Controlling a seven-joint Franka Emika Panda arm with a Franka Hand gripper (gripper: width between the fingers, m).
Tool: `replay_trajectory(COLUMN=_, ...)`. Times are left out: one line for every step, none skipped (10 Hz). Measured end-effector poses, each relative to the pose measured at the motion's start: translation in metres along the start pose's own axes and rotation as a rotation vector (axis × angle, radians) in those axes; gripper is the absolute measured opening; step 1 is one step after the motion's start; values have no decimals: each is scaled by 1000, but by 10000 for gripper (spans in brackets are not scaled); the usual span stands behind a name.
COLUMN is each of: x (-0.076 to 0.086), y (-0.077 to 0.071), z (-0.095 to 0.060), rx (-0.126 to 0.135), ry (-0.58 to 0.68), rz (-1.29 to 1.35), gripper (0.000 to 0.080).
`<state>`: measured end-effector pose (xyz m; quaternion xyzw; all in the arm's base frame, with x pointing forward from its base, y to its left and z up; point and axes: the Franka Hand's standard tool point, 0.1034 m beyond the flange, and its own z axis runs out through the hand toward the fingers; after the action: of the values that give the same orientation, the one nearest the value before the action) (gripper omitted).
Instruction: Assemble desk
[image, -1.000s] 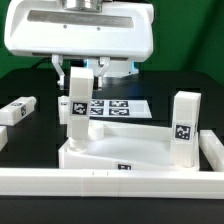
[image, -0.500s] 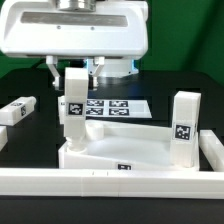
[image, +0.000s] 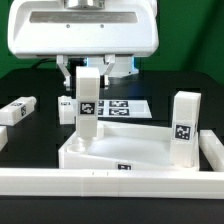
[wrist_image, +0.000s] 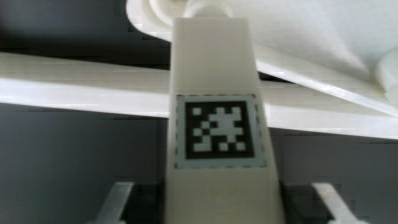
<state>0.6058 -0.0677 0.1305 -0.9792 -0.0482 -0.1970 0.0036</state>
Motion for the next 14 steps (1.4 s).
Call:
replay_trajectory(x=2, y=8, z=-3, rx=-39, ry=47, rz=-22, gripper=290)
replay_trajectory(x=-4, y=18, z=-7, rx=-104, ry=112, rz=-46, gripper=290)
replay_trajectory(x=-11, y=21, z=-7, rx=-114, ry=122, rz=-43, gripper=290)
replay_trajectory(x=-13, y=26, z=-10, rx=-129, ry=144, rz=-35, gripper=290)
replay_trajectory(x=-13, y=23, z=-10, rx=-121, ry=140, rz=-27, gripper=290)
replay_trajectory(x=-12, y=20, z=-11, rx=-112, ry=136, rz=-21, gripper=290)
replay_trajectory(x=-12, y=15, z=-9, rx=-108, ry=137, rz=-14, gripper=290)
replay_trajectory(x=-10, y=6, z=-6, rx=-99, ry=138, rz=-8, gripper=290)
replay_trajectory(x=-8, y=-4, z=-2, rx=-90, ry=138, rz=2, gripper=290)
replay_trajectory(x=-8, y=-5, z=-1, rx=-89, ry=136, rz=-1, gripper=290)
replay_trajectory(x=-9, y=-4, z=-1, rx=-89, ry=135, rz=1, gripper=290)
replay_trajectory(x=-9, y=-5, z=-1, rx=-89, ry=134, rz=1, gripper=290)
replay_trajectory(x=-11, y=-8, z=0, rx=-88, ry=135, rz=0, gripper=290)
replay_trajectory(x=-12, y=-5, z=0, rx=-89, ry=132, rz=3, gripper=290)
